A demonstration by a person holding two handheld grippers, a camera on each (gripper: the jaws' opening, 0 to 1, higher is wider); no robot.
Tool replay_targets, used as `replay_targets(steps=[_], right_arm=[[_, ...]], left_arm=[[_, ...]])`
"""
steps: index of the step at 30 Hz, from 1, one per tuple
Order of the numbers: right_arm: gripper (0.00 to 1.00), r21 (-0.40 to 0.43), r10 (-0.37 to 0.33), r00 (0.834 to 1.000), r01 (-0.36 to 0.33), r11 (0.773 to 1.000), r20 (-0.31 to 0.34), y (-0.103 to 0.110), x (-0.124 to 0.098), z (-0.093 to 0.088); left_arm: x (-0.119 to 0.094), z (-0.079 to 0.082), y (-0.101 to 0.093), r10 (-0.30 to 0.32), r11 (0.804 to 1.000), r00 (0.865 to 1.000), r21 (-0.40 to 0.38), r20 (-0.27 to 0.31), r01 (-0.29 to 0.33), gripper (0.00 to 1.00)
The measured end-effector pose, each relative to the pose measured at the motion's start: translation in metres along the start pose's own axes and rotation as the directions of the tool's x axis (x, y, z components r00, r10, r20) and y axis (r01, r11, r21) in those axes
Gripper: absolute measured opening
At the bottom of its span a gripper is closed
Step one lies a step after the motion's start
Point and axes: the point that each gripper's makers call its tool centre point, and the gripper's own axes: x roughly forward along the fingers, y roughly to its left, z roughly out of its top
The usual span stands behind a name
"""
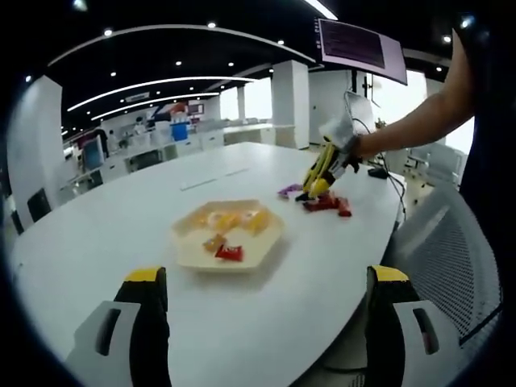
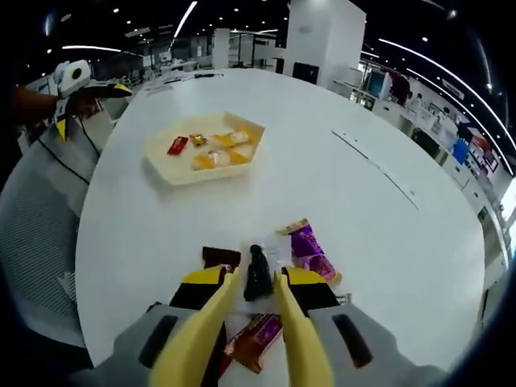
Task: Place the target food into the container with the food tongs after gripping and lifting it, then release it inside without dropping or visibly crushing the food.
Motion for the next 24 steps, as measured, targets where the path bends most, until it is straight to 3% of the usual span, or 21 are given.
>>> replay_targets(steps=[4,7,13,20,24], right_arm=[[0.26,0.011,-0.001,1.0,0.001,1.0,0.006,0.0014,0.0042,0.0007],[0.26,0.001,-0.009,0.999,0.009,1.0,-0.038,0.0013,0.0066,-0.0055],[0.24,0.04,0.006,1.0,-0.005,0.999,-0.02,-0.0019,0.0088,-0.0009],[0.2,0.055,-0.004,0.999,0.006,0.998,-0.051,-0.0033,0.0096,-0.0002],[0.2,0.025,-0.013,0.997,0.015,1.0,-0.073,-0.0013,0.008,-0.001]], left_arm=[[0.0005,-0.0007,-0.0006,-0.003,1.0,1.0,0.0,-0.004,0.003,0.99],[0.0009,-0.0014,-0.0006,-0.004,1.0,1.0,-0.001,-0.007,0.004,0.99],[0.0011,-0.0015,0.0,-0.003,1.0,1.0,-0.006,-0.007,0.003,0.99],[0.0013,-0.0021,-0.0002,-0.003,1.0,1.0,-0.006,-0.009,0.003,0.99],[0.0012,-0.0017,-0.0001,-0.003,1.0,1.0,-0.005,-0.007,0.003,0.99]])
